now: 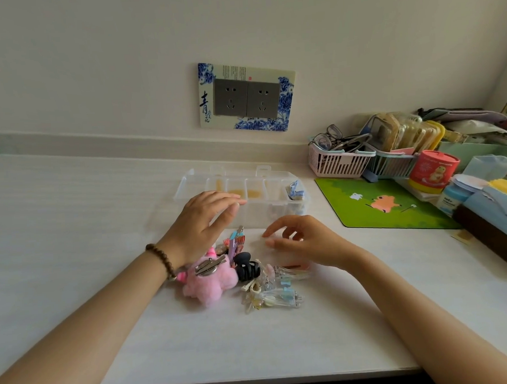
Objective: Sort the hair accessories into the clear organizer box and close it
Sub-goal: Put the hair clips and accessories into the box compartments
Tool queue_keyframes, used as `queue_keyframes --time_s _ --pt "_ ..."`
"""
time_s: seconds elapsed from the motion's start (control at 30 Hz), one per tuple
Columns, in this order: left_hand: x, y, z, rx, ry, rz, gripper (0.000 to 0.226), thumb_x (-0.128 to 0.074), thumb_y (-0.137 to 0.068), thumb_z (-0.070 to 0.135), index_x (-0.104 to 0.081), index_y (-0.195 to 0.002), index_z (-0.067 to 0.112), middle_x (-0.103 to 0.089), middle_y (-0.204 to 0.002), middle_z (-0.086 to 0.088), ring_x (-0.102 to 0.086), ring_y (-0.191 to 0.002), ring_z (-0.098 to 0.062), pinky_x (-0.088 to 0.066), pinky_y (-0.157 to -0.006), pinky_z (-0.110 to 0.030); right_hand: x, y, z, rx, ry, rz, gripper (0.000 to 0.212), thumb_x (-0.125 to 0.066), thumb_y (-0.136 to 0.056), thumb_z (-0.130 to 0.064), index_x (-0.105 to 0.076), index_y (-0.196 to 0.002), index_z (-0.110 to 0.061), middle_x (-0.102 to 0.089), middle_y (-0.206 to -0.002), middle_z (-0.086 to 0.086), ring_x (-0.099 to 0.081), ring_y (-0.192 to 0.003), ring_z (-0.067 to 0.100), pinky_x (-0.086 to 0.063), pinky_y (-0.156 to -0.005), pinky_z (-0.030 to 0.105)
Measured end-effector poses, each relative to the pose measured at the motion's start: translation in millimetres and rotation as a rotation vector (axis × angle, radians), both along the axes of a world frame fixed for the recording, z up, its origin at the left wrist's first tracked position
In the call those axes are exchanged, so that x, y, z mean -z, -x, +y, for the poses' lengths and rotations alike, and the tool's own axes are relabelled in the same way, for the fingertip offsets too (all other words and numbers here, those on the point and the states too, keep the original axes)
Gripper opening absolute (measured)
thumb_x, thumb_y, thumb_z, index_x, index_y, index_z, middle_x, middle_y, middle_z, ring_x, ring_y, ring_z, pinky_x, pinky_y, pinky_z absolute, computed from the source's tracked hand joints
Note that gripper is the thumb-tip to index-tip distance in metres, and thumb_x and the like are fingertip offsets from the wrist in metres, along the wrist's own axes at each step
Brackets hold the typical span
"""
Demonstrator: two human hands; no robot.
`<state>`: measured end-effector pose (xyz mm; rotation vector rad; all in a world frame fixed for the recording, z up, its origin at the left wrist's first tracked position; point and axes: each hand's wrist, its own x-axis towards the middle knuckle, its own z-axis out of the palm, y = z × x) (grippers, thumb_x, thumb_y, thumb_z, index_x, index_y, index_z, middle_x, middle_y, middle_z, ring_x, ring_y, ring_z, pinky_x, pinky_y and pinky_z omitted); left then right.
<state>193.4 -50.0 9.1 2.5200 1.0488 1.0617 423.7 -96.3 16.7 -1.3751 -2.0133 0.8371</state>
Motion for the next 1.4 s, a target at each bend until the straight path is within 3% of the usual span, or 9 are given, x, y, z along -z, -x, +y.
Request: queue_keyframes --time_s 0.13,0.23,0.37,0.5,0.73,0.97,1.2,1.33,1.4 --pt "0.1 -0.1 -0.6 0.007 -0.005 -0.006 0.054 -0.017 -0.092 0.055 -0.056 -0.12 0.029 -0.057 -0.124 0.01 -0.043 -0.122 -0.004 -0.032 -0.106 -0.041 -10.1 -0.1 0.2 0.029 0.099 0.425 0.028 -0.057 -0.085 -0.037 -0.068 -0.1 -0.015 -0.065 -0.09 -0.006 -0.055 -0.078 0.01 -0.044 -0.069 0.021" --pt "-0.4 -0.5 -1.4 0.006 -0.001 -0.01 0.056 -0.017 -0.091 0.056 -0.056 -0.12 0.029 -0.057 -0.124 0.01 -0.043 -0.122 -0.005 -0.032 -0.106 -0.041 -18.7 -0.8 0.8 0.032 0.296 0.73 0.032 -0.048 -0.087 -0.041 -0.066 -0.085 -0.015 -0.061 -0.091 0.005 -0.054 -0.07 0.014 -0.04 -0.065 0.025" --pt "-0.7 -0.8 -2.0 0.005 0.0 -0.015 0.055 -0.017 -0.091 0.056 -0.056 -0.119 0.03 -0.057 -0.124 0.011 -0.043 -0.122 -0.005 -0.032 -0.106 -0.041 -19.5 1.4 -2.3 0.118 0.377 0.644 0.036 -0.044 -0.092 -0.045 -0.049 -0.07 -0.017 -0.062 -0.078 0.004 -0.046 -0.051 0.012 -0.035 -0.046 0.018" --pt "-1.6 -0.7 -2.8 0.004 0.003 -0.016 0.057 -0.016 -0.09 0.058 -0.056 -0.119 0.03 -0.057 -0.124 0.011 -0.043 -0.122 -0.004 -0.031 -0.107 -0.04 -15.1 2.6 -1.2 0.201 0.401 0.53 0.03 -0.053 -0.089 -0.04 -0.058 -0.084 -0.011 -0.063 -0.083 0.003 -0.05 -0.054 0.01 -0.04 -0.044 0.016" --pt "-1.2 -0.3 -1.8 0.002 0.005 -0.014 0.056 -0.017 -0.091 0.057 -0.056 -0.12 0.029 -0.056 -0.125 0.011 -0.042 -0.122 -0.003 -0.031 -0.107 -0.04 -26.2 -8.5 0.1 -0.005 0.507 0.726 0.034 -0.052 -0.088 -0.001 -0.051 -0.122 0.0 -0.062 -0.12 0.017 -0.066 -0.098 0.023 -0.056 -0.085 0.027" --pt "-1.5 -0.2 -1.5 -0.001 0.021 -0.026 0.056 -0.016 -0.089 0.06 -0.054 -0.12 0.033 -0.052 -0.122 0.019 -0.041 -0.12 0.001 -0.031 -0.107 -0.037 -65.7 22.9 30.4 0.075 0.085 0.589 0.012 -0.047 -0.093 -0.004 -0.058 -0.096 0.0 -0.068 -0.095 0.012 -0.068 -0.078 0.012 -0.057 -0.076 0.022" --pt "-3.7 8.2 2.0 -0.058 0.003 -0.061 0.056 -0.017 -0.09 0.058 -0.056 -0.12 0.031 -0.056 -0.122 0.015 -0.044 -0.119 -0.004 -0.032 -0.106 -0.04 -58.8 45.6 85.6 0.16 -0.164 0.149 0.029 -0.045 -0.097 -0.021 -0.061 -0.116 -0.007 -0.07 -0.113 0.007 -0.06 -0.069 0.024 -0.045 -0.057 0.009" --pt "-4.2 4.3 -0.6 -0.06 -0.007 -0.023 0.063 -0.013 -0.088 0.062 -0.056 -0.12 0.03 -0.056 -0.122 0.015 -0.043 -0.119 -0.003 -0.029 -0.107 -0.035 -46.6 37.4 90.1 0.131 -0.111 0.0 0.039 -0.038 -0.098 -0.031 -0.055 -0.126 -0.01 -0.063 -0.125 0.006 -0.063 -0.103 0.022 -0.046 -0.097 0.03" --pt "-4.5 2.8 -2.2 -0.06 -0.01 -0.006 0.068 -0.009 -0.086 0.065 -0.055 -0.121 0.03 -0.055 -0.121 0.016 -0.041 -0.117 0.0 -0.026 -0.106 -0.029 -43.0 31.1 89.0 0.134 -0.144 -0.098 0.043 -0.036 -0.097 -0.037 -0.054 -0.128 -0.013 -0.058 -0.132 0.006 -0.054 -0.12 0.021 -0.039 -0.105 0.036"
